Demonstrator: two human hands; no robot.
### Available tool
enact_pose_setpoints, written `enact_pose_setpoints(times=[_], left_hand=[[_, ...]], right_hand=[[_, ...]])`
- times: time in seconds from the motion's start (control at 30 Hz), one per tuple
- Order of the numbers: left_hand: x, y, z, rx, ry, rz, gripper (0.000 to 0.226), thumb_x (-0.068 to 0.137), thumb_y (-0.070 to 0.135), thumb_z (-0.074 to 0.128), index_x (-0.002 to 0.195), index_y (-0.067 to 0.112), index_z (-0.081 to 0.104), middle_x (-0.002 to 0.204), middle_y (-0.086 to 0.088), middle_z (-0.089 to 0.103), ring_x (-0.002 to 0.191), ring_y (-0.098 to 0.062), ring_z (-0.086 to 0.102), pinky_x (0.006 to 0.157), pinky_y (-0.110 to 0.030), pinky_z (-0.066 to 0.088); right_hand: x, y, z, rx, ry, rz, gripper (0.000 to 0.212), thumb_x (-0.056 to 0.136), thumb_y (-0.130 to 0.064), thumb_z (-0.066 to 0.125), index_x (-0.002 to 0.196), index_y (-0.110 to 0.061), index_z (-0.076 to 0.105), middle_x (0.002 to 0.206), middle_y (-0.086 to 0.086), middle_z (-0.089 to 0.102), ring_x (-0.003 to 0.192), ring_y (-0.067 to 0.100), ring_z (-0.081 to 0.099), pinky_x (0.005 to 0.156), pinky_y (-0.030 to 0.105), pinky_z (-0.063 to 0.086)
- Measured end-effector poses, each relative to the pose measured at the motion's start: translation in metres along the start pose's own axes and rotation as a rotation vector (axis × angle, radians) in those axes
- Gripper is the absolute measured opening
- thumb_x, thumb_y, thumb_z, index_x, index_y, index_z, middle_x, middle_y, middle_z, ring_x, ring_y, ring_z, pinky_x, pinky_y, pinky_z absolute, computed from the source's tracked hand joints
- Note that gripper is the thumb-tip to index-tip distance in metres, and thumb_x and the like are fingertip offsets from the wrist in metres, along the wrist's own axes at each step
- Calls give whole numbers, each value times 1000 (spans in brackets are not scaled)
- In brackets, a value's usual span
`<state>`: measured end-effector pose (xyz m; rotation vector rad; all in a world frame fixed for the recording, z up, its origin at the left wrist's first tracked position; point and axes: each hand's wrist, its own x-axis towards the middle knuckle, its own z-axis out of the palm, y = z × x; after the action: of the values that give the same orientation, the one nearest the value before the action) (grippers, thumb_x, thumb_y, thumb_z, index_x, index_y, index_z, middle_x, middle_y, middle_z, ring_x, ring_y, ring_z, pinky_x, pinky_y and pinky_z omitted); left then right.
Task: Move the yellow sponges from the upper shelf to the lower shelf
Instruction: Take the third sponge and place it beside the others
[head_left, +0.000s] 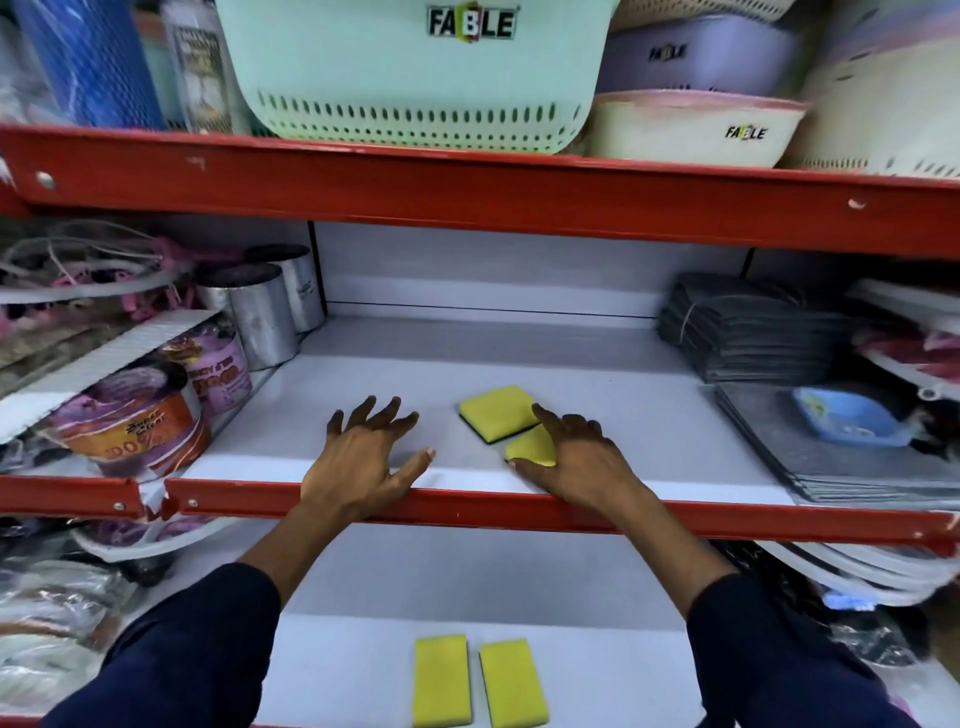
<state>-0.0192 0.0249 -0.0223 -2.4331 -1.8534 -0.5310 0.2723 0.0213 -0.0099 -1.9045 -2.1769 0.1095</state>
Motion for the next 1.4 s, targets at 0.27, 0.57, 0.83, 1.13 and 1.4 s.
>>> enact_pose_setpoints(times=[0.27, 0.57, 0.83, 1.13, 1.4], left_hand=[[1, 0, 1, 4, 7, 0, 81, 83, 78, 20, 147, 34, 41, 164, 2, 30, 154, -24, 17, 122, -59, 17], [3, -2, 1, 24, 16, 15, 78, 84, 76, 24, 144, 33, 47, 162, -2, 34, 152, -28, 24, 119, -59, 23], [3, 0, 2, 28, 7, 6, 75, 85, 75, 26, 143, 33, 49, 161, -2, 36, 151, -29, 26, 118, -58, 24], [3, 1, 1, 5, 29, -9, 71, 85, 73, 31, 140, 33, 53, 158, -3, 41, 150, -28, 29, 118, -56, 25], [3, 1, 1, 6, 20, -18, 69, 87, 69, 32, 140, 31, 52, 158, -3, 41, 149, -27, 30, 117, -54, 25]], right_hand=[[-40, -3, -25, 79, 410, -320, 83, 75, -70, 61, 145, -37, 32, 145, 4, 41, 129, 26, 42, 103, 43, 44], [-106, 53, 40, 16, 324, -855, 72, 73, -65, 71, 132, -26, 55, 140, 17, 50, 128, 34, 50, 107, 48, 41], [-133, 101, 147, -37, -195, -614, 77, 82, -69, 52, 147, -34, 29, 154, 4, 34, 147, 18, 24, 125, 46, 14], [-125, 114, 232, -92, -429, -388, 105, 71, -49, 69, 153, -16, 13, 159, 11, 24, 149, 30, 17, 123, 44, 1], [-122, 96, 223, -51, -383, -461, 103, 77, -55, 61, 154, -18, 5, 164, 8, 6, 152, 26, 3, 125, 50, 10]])
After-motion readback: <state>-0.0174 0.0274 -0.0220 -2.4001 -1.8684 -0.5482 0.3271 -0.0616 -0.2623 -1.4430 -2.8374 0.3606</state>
